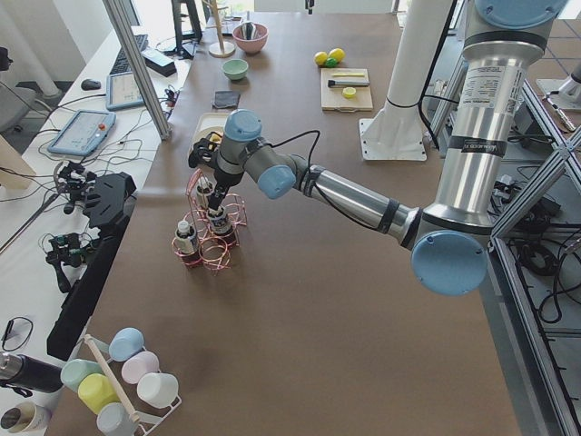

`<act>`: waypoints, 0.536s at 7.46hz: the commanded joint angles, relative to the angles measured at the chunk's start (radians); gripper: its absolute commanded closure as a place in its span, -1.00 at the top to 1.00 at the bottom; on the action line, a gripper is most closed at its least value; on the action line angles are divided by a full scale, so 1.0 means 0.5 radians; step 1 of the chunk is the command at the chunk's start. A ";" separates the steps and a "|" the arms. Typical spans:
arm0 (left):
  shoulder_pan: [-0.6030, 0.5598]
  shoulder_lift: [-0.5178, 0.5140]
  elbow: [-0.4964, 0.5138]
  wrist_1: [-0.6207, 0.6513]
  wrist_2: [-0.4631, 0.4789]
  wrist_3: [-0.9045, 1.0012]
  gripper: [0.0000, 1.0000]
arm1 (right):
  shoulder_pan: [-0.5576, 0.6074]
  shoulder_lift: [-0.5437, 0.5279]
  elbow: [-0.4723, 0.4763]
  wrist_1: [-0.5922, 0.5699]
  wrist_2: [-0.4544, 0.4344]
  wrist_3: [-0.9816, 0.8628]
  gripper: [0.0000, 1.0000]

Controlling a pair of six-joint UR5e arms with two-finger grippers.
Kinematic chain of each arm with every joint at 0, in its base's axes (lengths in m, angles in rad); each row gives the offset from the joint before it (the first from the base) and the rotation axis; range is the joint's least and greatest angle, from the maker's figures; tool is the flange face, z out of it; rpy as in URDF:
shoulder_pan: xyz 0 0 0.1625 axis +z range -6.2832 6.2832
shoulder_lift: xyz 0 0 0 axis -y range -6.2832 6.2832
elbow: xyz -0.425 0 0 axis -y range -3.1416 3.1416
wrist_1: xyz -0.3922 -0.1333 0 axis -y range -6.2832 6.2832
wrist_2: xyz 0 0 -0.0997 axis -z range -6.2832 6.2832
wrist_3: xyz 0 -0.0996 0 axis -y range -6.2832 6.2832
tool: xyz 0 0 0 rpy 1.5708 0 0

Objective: Place tea on tray
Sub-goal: 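Reach the left gripper into the copper rack and grasp a tea bottle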

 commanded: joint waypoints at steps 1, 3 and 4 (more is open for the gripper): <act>0.082 -0.058 0.073 -0.011 0.145 -0.011 0.88 | 0.000 -0.009 0.004 0.001 0.001 0.000 1.00; 0.107 -0.070 0.113 -0.014 0.168 -0.005 0.79 | 0.003 -0.009 0.001 0.001 0.001 0.000 1.00; 0.107 -0.085 0.119 -0.011 0.168 -0.002 0.71 | 0.003 -0.012 0.004 -0.002 0.001 0.000 1.00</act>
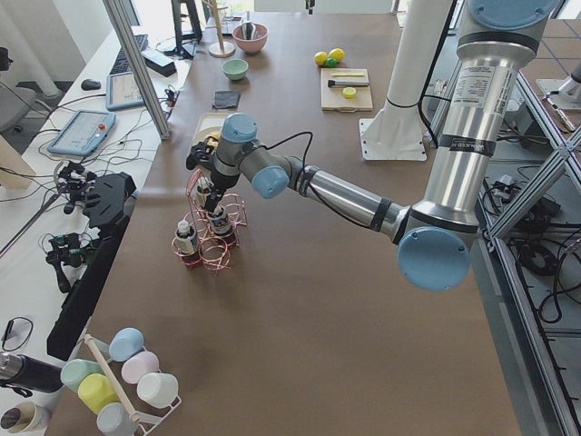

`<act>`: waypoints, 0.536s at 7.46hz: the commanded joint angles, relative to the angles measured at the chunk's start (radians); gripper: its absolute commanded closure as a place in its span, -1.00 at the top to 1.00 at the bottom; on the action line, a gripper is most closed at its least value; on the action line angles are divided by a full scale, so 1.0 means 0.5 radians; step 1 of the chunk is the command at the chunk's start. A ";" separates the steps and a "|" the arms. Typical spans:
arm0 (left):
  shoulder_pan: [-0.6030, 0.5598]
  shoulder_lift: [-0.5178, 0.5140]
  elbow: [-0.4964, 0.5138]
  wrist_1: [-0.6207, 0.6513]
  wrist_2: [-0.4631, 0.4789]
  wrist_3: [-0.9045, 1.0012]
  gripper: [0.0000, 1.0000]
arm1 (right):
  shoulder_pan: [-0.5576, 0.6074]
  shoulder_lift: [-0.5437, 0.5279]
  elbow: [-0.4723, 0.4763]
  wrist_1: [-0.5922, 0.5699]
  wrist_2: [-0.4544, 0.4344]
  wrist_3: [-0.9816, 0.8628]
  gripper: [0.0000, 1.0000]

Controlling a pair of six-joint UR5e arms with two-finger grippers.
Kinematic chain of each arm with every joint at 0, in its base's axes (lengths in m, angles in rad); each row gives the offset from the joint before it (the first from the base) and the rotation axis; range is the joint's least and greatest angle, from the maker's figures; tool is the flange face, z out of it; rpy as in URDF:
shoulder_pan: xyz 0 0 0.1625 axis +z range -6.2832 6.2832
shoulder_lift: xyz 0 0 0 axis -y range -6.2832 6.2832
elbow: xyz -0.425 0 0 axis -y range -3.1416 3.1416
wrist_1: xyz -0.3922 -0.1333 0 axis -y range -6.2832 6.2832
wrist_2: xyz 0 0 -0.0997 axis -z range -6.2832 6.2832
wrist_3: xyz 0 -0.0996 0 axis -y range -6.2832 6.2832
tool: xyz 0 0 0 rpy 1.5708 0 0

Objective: Place tea on tray
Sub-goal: 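Reach the left gripper into the copper rack and grasp a tea bottle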

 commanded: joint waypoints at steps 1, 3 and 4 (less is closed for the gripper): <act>0.011 -0.045 0.078 -0.003 0.015 0.018 0.71 | 0.002 -0.012 0.008 0.000 0.000 0.000 1.00; 0.011 -0.091 0.158 -0.003 0.005 0.015 0.66 | 0.005 -0.028 0.035 0.000 -0.003 -0.003 1.00; 0.011 -0.110 0.165 -0.006 0.002 0.000 0.60 | 0.002 -0.037 0.051 0.000 0.000 0.000 1.00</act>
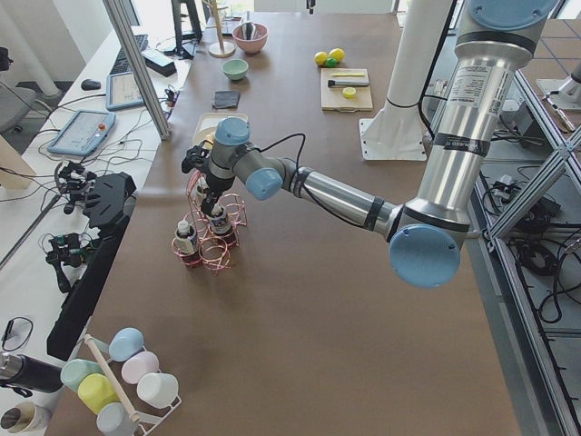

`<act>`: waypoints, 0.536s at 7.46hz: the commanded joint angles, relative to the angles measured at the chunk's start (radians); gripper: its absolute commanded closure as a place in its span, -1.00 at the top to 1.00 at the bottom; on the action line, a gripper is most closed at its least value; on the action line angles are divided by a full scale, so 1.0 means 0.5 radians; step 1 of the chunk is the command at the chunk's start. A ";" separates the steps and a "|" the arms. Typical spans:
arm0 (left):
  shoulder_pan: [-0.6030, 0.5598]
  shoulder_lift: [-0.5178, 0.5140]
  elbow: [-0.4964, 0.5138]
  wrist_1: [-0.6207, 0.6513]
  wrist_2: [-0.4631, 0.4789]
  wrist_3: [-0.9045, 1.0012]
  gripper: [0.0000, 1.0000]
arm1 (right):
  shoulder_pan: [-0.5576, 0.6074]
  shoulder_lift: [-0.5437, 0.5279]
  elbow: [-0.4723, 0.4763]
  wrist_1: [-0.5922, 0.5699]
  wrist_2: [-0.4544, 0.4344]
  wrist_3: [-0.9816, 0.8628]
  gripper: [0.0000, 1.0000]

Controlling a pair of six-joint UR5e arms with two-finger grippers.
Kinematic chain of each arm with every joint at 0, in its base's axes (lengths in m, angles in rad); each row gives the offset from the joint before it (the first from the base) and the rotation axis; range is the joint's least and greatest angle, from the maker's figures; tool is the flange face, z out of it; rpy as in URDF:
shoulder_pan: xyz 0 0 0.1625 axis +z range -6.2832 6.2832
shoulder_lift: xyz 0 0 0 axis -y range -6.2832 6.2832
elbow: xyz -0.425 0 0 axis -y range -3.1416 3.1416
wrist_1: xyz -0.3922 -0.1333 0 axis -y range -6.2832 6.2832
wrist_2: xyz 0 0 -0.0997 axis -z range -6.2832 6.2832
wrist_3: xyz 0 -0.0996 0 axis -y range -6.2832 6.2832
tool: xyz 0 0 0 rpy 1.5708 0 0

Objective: Place tea on tray
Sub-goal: 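Reach the left gripper into the copper rack and grasp a tea bottle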

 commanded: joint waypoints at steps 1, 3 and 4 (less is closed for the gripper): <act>0.000 -0.035 0.050 -0.004 -0.007 -0.022 0.50 | -0.001 -0.017 0.029 0.000 0.001 0.005 1.00; 0.003 -0.023 0.047 -0.004 -0.010 -0.022 0.30 | 0.002 -0.023 0.054 0.000 0.001 0.011 1.00; 0.003 -0.020 0.050 -0.004 -0.010 -0.019 0.22 | 0.002 -0.023 0.063 -0.003 0.001 0.011 1.00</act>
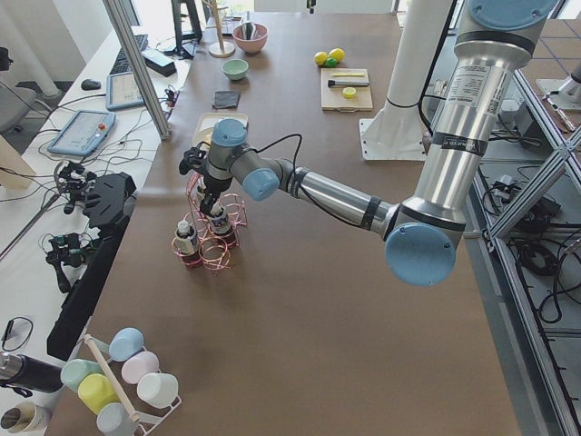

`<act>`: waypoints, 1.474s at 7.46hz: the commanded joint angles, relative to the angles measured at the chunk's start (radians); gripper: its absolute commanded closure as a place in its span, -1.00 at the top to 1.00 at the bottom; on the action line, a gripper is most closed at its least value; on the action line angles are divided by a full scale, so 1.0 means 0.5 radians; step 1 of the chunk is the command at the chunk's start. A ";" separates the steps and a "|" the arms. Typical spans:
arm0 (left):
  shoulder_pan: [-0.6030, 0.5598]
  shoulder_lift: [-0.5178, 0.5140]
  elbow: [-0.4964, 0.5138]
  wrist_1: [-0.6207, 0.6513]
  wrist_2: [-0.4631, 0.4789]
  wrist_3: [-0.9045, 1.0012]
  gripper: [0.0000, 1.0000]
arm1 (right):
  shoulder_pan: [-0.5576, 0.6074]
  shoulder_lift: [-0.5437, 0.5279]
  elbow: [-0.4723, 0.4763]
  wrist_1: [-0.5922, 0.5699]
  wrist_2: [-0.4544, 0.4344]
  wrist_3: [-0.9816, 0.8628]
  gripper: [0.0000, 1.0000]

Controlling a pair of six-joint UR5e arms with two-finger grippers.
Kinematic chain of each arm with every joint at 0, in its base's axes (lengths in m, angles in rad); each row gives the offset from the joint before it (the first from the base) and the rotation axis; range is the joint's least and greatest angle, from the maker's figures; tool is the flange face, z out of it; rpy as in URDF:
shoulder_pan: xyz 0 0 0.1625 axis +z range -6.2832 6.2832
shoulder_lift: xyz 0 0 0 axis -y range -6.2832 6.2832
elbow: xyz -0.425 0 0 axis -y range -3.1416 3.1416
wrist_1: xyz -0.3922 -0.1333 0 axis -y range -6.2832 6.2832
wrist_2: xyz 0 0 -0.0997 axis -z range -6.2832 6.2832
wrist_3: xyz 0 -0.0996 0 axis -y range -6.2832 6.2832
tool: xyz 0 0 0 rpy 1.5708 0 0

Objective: Place tea on tray
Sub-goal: 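Reach the left gripper into the copper rack and grasp a tea bottle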

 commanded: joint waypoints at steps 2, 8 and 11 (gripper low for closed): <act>0.001 0.009 0.001 0.000 -0.004 -0.001 0.04 | -0.001 -0.003 0.018 0.000 0.000 0.003 1.00; -0.005 0.000 -0.045 0.027 -0.013 -0.044 -1.00 | 0.002 -0.003 0.024 0.000 0.080 0.006 1.00; -0.090 0.009 -0.094 0.034 -0.077 0.017 -1.00 | 0.002 -0.003 0.021 0.000 0.080 0.006 1.00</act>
